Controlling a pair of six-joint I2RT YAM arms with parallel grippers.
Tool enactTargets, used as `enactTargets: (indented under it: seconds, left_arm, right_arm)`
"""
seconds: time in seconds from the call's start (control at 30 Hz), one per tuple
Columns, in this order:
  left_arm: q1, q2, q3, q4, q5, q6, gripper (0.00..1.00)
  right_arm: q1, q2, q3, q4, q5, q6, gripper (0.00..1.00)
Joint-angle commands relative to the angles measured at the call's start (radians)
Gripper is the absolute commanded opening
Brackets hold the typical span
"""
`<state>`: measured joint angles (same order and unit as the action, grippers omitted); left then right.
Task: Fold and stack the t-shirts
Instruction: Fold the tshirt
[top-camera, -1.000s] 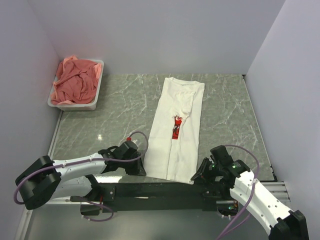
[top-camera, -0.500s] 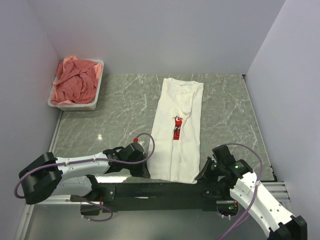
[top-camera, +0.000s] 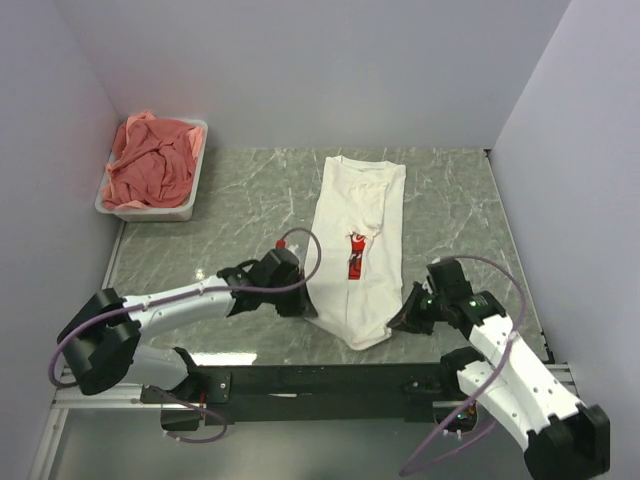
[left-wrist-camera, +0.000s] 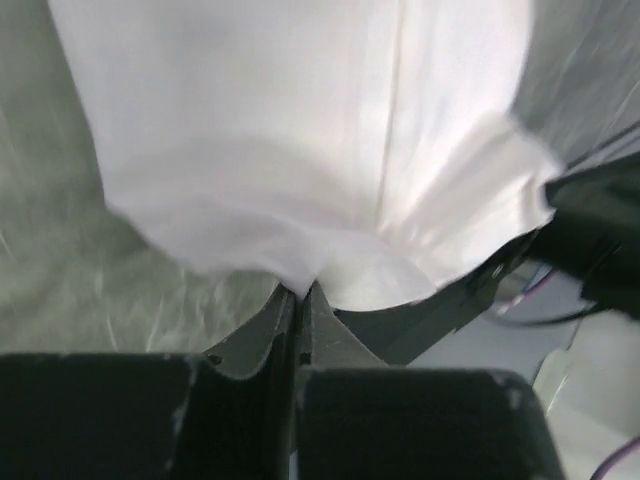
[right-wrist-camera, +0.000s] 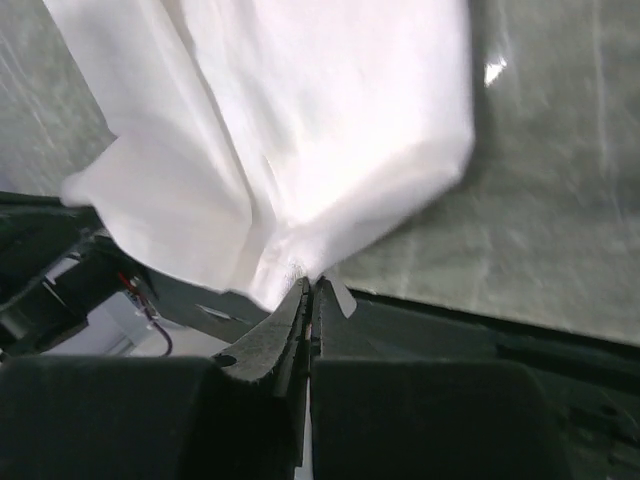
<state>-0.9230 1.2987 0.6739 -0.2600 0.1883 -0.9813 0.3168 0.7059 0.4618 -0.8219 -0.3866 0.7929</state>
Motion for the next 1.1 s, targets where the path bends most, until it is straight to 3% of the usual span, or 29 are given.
enactTargets:
  seconds: [0.0,0.33,0.53,0.7,1.07]
  left_arm:
    - [0.076,0.062,0.145,0.016,-0.013,0.079,0.01]
    - [0.191,0.276,0.326,0.099,-0.036,0.055,0.01]
    - [0.231,0.393,0.418,0.163,-0.046,0.004,0.01]
    - [0.245,0.467,0.496,0.171,-0.070,-0.010,0.01]
    - [0.306,0.556,0.625,0.143,-0.085,0.007,0.01]
  right_arm:
    - [-0.005,0.085,0.058,0.229,-0.025,0.022,0.00]
    - [-0.057,0.394,0.193,0.527,0.149,0.051,0.00]
    - [-0.134,0.530,0.224,0.648,0.158,0.065,0.00]
    - [-0.171,0.645,0.268,0.710,0.146,0.060,0.00]
    - [-0.225,0.733,0.344,0.756,0.117,0.065,0.00]
